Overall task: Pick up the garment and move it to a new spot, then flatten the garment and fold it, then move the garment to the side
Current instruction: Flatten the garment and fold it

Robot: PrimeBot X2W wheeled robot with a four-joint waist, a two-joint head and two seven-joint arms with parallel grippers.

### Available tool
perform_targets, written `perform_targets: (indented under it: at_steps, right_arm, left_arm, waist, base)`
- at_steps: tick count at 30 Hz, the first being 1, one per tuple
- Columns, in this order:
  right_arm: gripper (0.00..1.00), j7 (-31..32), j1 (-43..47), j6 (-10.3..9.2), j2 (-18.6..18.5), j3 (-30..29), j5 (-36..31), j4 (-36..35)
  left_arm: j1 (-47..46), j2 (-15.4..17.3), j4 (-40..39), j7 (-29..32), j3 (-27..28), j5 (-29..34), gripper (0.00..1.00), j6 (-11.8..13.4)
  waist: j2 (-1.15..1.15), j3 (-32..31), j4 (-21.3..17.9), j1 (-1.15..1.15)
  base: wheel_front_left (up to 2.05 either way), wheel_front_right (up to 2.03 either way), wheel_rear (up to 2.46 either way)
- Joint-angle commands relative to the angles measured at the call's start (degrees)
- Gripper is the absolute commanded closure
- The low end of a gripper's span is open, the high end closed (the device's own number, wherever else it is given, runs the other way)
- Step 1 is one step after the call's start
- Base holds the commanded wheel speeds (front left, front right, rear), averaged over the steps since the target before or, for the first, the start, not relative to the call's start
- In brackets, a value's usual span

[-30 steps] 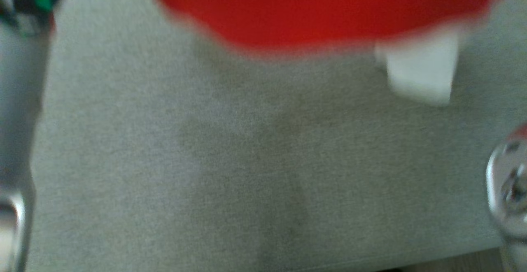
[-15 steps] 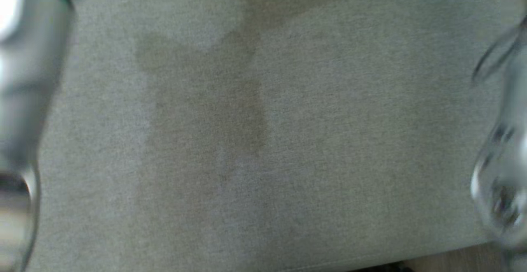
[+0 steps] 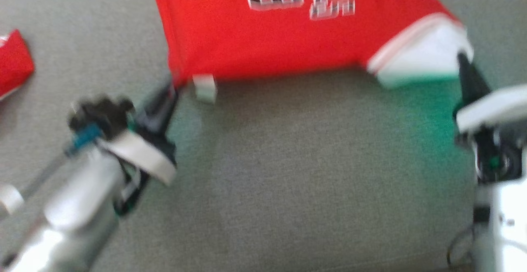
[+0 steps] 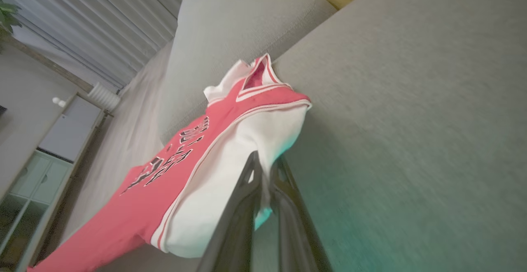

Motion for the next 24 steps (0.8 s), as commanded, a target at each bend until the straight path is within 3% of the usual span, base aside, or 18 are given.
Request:
perform_targets:
  at_steps: [1,7,15,20,24]
  right_arm:
    - [1.0,0.5,1.4,-0.04,-0.2,0.4,-0.6,-3.0]
    - [1.0,3.9,15.3,-0.04,-0.2,-1.3,-1.2,-8.9]
    - [1.0,6.5,29.3,-0.04,-0.2,-2.0,0.9,-17.0]
    - [1.0,7.8,32.8,-0.04,-0.2,-2.1,2.2,-20.0]
    - [1.0,9.5,29.5,-0.04,-0.2,-1.6,2.2,-20.9]
  left_arm:
    - [0.2,2.1,-1.6,-0.7,1.8,0.2,1.0,0.7]
    - [13.1,0.5,-6.3,-1.0,0.7,1.6,1.0,4.6]
    - [28.8,1.5,-16.6,-1.0,2.0,2.0,1.0,10.0]
    - [31.1,3.4,-21.1,0.2,2.0,1.2,1.0,10.8]
    - [28.4,4.5,-23.3,3.7,2.7,-1.3,1.0,8.7]
  waist:
    - [0.0,-2.3,1.0,0.02]
    - [0.0,-6.9,1.8,0.02]
    - [0.0,-8.8,1.5,0.02]
    - [0.0,-7.9,1.3,0.02]
    - [0.0,-6.2,0.9,0.02]
  base:
    - [0.0,0.0,0.0]
    - [0.0,0.0,0.0]
    - [0.0,0.0,0.0]
    - [0.0,0.0,0.0]
    - [0.0,0.0,0.0]
